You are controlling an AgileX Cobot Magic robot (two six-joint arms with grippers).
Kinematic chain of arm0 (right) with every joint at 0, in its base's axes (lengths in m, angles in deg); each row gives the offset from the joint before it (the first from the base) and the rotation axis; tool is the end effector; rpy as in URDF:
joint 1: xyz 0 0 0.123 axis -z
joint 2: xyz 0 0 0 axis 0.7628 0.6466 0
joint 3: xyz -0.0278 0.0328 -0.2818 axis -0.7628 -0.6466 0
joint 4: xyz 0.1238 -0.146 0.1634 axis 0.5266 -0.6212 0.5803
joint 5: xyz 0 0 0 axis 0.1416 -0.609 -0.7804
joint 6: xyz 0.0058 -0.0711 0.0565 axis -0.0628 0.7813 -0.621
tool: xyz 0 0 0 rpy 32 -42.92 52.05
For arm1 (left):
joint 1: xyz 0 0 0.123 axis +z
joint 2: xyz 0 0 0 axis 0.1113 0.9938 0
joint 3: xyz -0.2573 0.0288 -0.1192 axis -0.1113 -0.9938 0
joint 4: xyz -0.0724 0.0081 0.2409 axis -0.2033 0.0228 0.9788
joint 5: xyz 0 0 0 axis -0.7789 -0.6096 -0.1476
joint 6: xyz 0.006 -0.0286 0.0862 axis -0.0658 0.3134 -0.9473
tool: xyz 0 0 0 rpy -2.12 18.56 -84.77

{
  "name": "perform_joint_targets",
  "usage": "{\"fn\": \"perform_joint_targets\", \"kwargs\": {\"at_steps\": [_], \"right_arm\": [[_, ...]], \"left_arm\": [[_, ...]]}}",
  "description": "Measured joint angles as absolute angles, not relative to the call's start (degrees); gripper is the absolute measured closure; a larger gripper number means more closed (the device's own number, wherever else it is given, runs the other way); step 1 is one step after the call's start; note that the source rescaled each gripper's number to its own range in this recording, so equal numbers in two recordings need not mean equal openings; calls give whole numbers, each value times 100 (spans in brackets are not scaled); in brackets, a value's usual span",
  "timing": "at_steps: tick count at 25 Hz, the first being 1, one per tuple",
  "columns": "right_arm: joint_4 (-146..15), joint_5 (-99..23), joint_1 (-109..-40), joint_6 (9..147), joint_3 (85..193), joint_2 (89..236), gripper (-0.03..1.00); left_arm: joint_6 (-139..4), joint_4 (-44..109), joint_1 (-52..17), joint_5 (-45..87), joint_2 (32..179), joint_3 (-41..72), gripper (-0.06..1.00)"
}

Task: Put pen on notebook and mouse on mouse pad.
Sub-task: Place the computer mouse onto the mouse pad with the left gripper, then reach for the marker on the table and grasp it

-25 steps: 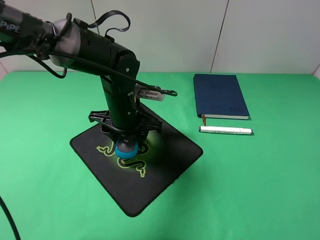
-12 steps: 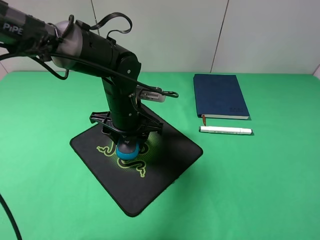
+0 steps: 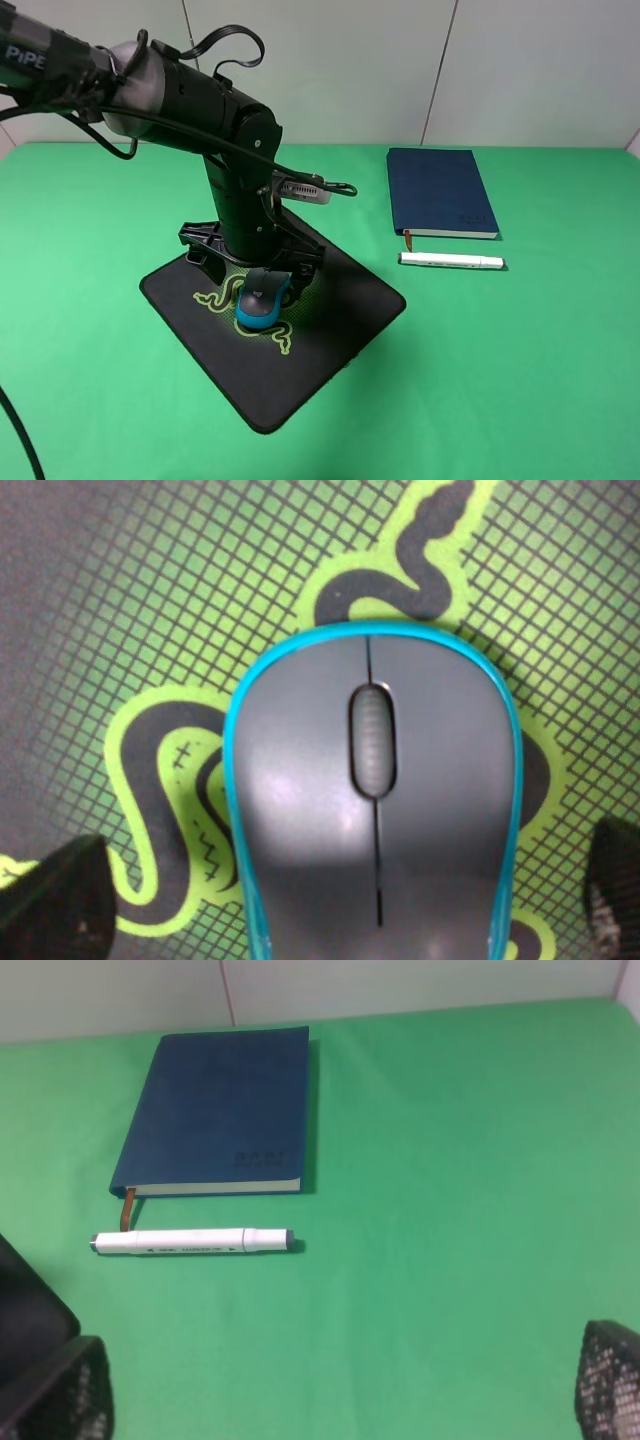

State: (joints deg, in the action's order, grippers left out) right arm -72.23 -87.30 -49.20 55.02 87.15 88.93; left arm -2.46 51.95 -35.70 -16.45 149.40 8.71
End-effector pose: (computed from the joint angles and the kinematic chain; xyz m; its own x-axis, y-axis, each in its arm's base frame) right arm -0.0038 0.0016 0.2794 -0.4242 0.0143 -0.9054 -0.0024 0.9999 0.0169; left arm 0.2910 -0.2547 0.1277 -0.9508 0.2501 -0.1826 0.2578 0.9660 -0.0191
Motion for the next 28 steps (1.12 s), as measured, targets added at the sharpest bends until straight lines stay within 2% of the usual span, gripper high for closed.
{"fn": "perform_joint_targets", "kwargs": {"at_steps": [4,12,18,28], "right_arm": [[-7223,-8730,-4920,5502,8715,8893,-3],[-7223,-8730,-4920,5502,8715,8893,-3],[-7223,-8730,-4920,5502,8715,8893,-3],[-7223,-8730,-4920,5502,8715,8893,-3]], "left_arm": [[-260,5218,-3570,-1651,14940,871,-5],[-463,5224,-3570,-1662,14844,871,-6],[-613,5275,-3570,-1784,14109,871,-6],[-1027,5470,-3570,-2908,12531,871,-6]]}}
